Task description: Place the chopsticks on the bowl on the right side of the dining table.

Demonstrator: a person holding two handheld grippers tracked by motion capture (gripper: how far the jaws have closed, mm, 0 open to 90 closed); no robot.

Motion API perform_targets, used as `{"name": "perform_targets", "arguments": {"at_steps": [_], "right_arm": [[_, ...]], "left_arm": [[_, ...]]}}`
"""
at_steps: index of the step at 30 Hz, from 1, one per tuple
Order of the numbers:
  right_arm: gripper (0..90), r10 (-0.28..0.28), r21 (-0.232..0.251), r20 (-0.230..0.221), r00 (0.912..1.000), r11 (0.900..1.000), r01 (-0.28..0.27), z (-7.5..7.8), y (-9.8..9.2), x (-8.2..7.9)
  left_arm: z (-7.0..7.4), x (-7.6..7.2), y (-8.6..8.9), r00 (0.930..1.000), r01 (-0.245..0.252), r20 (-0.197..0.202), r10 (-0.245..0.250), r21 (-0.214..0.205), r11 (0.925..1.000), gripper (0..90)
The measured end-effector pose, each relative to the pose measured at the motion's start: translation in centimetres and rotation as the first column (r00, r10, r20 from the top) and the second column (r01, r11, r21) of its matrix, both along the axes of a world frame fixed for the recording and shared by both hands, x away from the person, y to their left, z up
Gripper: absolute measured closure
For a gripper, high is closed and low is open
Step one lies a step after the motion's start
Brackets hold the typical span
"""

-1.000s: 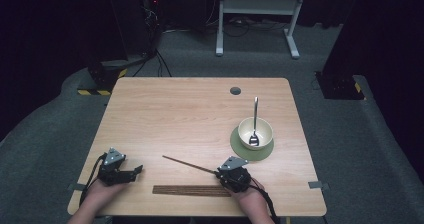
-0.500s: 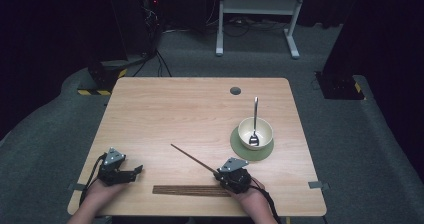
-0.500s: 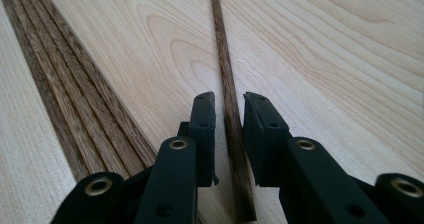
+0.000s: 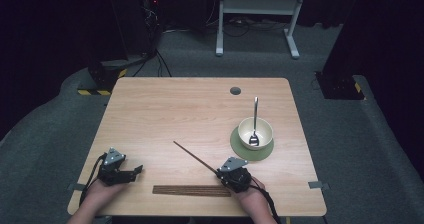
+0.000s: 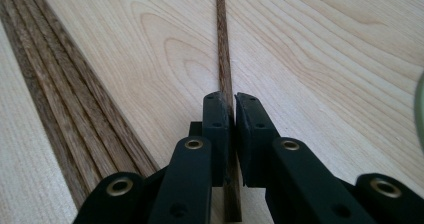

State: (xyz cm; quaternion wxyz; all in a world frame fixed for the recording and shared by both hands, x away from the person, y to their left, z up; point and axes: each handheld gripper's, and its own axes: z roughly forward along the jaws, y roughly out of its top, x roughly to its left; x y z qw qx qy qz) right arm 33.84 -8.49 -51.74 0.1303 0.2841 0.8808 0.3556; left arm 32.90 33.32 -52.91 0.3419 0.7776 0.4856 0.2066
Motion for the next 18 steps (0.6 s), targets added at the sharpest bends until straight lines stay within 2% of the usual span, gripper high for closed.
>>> {"name": "perform_targets", "arguments": {"at_steps": [6,7,10,15,18], "right_arm": [[83.8,-0.014,0.027,0.018,0.9997,0.9996,0.013,0.6,-0.3,-0.1],[83.8,-0.022,0.052,0.017,0.9996,0.9984,0.021,0.9,-0.7,-0.1],[83.8,-0.034,0.069,0.012,0.9994,0.997,0.033,1.1,-1.0,0.0],[83.8,-0.053,0.09,0.03,0.9981,0.9947,0.051,1.5,-1.6,0.0],[83.8,-0.062,0.096,0.062,0.9961,0.9938,0.056,1.9,-1.9,-0.2]], "left_arm": [[0.0,0.0,0.0,1.0,0.0,0.0,0.0,0.0,1.0,16.5],[0.0,0.0,0.0,1.0,-0.001,0.0,0.001,0.001,1.0,16.5],[0.0,0.0,0.0,1.0,0.0,0.0,0.0,0.001,1.0,16.5],[0.0,0.0,0.0,1.0,0.0,0.0,0.0,0.0,1.0,16.5],[0.0,0.0,0.0,1.0,0.001,0.0,-0.001,0.0,1.0,16.5]]}}
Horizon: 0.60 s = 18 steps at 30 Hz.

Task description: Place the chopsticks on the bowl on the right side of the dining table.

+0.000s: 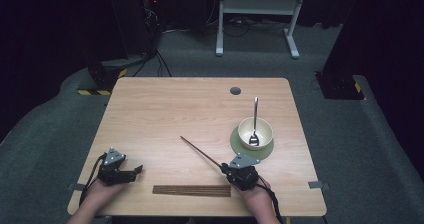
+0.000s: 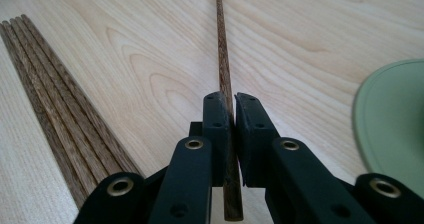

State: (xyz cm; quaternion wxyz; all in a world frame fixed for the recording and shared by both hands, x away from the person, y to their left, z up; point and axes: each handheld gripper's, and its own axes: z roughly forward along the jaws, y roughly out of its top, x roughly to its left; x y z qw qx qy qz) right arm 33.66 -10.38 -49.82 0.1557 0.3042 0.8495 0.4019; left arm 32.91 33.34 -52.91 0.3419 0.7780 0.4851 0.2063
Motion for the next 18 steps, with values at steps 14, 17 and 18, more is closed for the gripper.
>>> {"name": "perform_targets", "arguments": {"at_steps": [14,17,18], "right_arm": [[83.9,-0.07,0.038,0.065,0.9955,0.997,0.067,1.1,-1.8,-0.1],[83.8,-0.085,0.039,0.087,0.9926,0.9959,0.082,1.4,-2.3,-0.2],[83.8,-0.093,0.041,0.09,0.9916,0.9951,0.09,1.5,-2.4,-0.2]], "left_arm": [[0.0,0.0,0.0,1.0,0.001,0.0,-0.001,0.0,1.0,16.5],[0.0,0.0,0.0,1.0,0.001,0.0,-0.001,0.0,1.0,16.5],[0.0,0.0,0.0,1.0,0.001,0.0,-0.001,0.0,1.0,16.4]]}}
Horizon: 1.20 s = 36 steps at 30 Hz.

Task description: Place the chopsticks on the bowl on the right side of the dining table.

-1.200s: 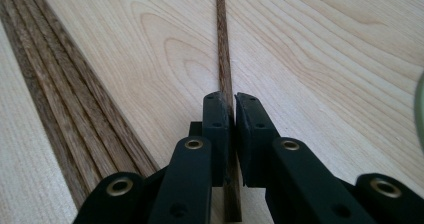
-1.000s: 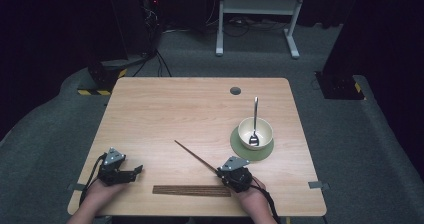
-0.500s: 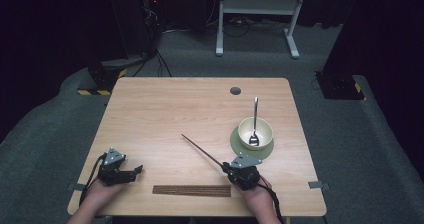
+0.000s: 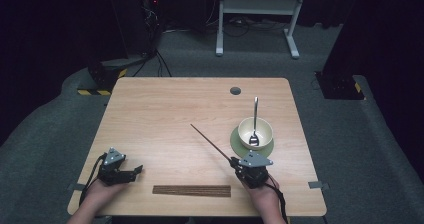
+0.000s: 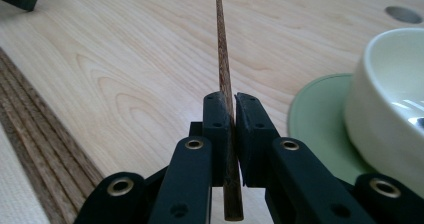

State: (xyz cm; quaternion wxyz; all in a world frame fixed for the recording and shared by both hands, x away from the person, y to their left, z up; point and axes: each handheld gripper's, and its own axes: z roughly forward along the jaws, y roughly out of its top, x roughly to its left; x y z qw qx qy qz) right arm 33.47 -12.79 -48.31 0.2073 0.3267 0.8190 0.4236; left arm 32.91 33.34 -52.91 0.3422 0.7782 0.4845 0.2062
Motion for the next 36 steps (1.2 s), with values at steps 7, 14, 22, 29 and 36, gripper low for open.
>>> {"name": "perform_targets", "arguments": {"at_steps": [7,14,22,29,36], "right_arm": [[83.8,-0.043,0.02,0.024,0.9988,0.9989,0.042,0.6,-1.6,0.0],[83.9,-0.117,0.058,0.03,0.9927,0.9917,0.115,1.2,-4.2,-0.1],[83.9,-0.18,0.088,0.032,0.9832,0.9803,0.177,1.5,-6.5,0.0],[83.9,-0.212,0.096,0.033,0.9768,0.9735,0.208,1.5,-7.5,0.1],[83.9,-0.221,0.101,0.027,0.9749,0.9708,0.217,1.7,-7.4,0.5]], "left_arm": [[0.0,0.0,0.0,1.0,0.001,0.0,-0.001,0.0,1.0,16.4],[0.0,0.0,0.0,1.0,0.004,-0.001,-0.004,-0.001,1.0,16.3],[0.0,0.0,0.0,1.0,0.005,-0.001,-0.005,-0.001,1.0,16.2],[0.0,0.0,0.0,1.0,0.005,-0.001,-0.005,-0.001,1.0,16.2],[0.0,0.0,0.0,1.0,0.006,-0.001,-0.006,-0.001,1.0,16.2]]}}
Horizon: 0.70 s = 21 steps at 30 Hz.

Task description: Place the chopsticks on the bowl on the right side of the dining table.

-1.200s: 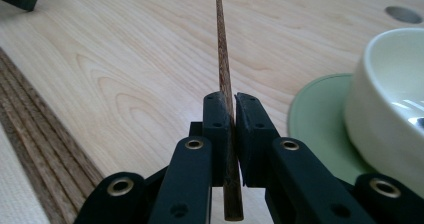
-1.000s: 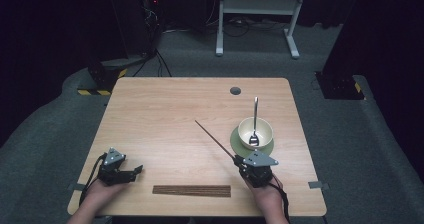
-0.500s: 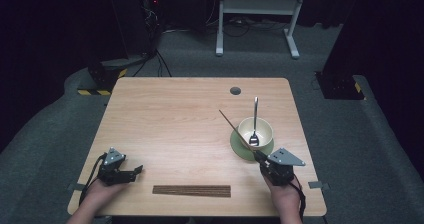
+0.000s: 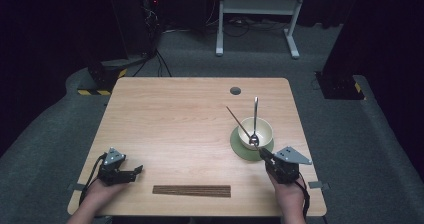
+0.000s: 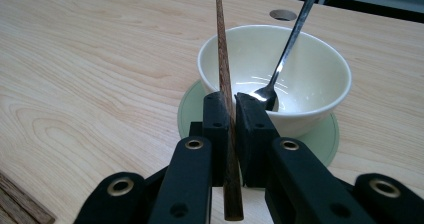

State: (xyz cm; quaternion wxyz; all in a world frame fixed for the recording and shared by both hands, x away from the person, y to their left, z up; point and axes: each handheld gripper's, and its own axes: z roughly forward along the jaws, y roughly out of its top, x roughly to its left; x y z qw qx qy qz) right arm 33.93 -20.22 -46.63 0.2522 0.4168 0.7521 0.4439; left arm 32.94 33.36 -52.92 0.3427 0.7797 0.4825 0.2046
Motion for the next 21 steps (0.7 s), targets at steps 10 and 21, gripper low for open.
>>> {"name": "perform_targets", "arguments": {"at_steps": [10,21], "right_arm": [[83.9,-0.036,-0.034,-0.006,0.9993,0.9988,0.036,0.7,0.5,2.2],[83.8,-0.062,-0.063,-0.025,0.9978,0.9962,0.06,0.3,0.5,3.1]], "left_arm": [[0.0,0.0,0.0,1.0,0.0,0.001,0.0,0.001,1.0,16.2],[0.0,0.0,0.0,1.0,0.0,0.0,0.0,0.001,1.0,16.2]]}}
